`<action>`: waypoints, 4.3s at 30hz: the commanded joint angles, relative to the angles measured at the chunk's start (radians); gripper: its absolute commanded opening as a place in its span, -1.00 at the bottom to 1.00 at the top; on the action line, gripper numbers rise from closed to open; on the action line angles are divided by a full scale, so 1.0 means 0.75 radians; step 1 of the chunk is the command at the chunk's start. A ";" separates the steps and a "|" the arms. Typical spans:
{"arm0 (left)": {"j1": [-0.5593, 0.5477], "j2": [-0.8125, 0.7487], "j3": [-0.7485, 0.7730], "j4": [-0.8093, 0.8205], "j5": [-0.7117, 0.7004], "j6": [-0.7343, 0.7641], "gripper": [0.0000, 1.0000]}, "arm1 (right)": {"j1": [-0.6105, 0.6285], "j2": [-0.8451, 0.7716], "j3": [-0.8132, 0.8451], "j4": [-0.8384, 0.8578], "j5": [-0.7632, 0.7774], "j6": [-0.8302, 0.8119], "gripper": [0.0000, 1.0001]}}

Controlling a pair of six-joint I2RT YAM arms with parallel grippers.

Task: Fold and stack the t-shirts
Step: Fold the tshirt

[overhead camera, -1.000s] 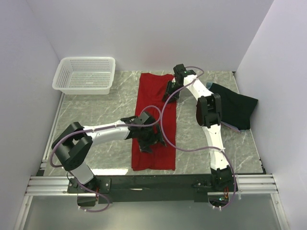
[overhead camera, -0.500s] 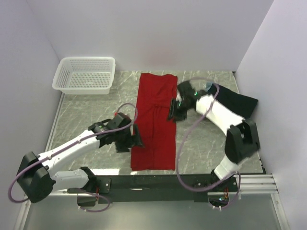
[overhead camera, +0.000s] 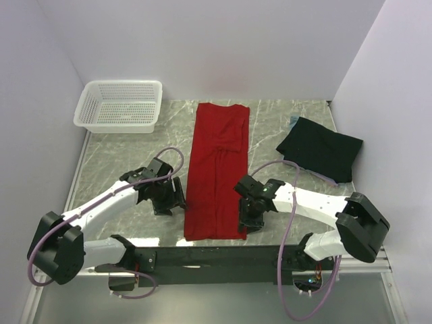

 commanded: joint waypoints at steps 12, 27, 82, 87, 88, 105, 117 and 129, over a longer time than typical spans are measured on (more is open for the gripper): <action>0.017 -0.019 -0.069 0.042 0.047 0.067 0.40 | 0.117 0.110 -0.002 -0.002 0.098 0.164 -0.16; 0.015 -0.068 -0.091 0.008 0.031 0.067 0.37 | 0.123 -0.043 -0.072 -0.002 0.113 0.203 -0.11; -0.312 0.171 -0.208 0.218 0.182 -0.040 -0.32 | 0.086 0.073 -0.115 0.088 0.188 0.021 -0.95; -0.319 0.235 -0.192 0.229 0.172 -0.025 -0.76 | 0.084 0.092 -0.088 0.069 0.192 -0.002 -1.00; -0.319 0.235 -0.181 0.224 0.168 -0.021 -0.84 | 0.082 0.094 -0.080 0.065 0.194 -0.008 -1.00; -0.323 0.018 0.129 -0.060 -0.057 0.001 -0.99 | 0.023 -0.060 0.184 -0.235 0.311 -0.028 -1.00; -0.266 0.232 0.416 -0.113 -0.200 0.179 -0.99 | -0.188 0.051 0.435 -0.278 0.370 -0.192 -1.00; -0.073 0.543 0.714 -0.086 -0.202 0.359 -0.99 | -0.390 0.376 0.783 -0.295 0.393 -0.396 -1.00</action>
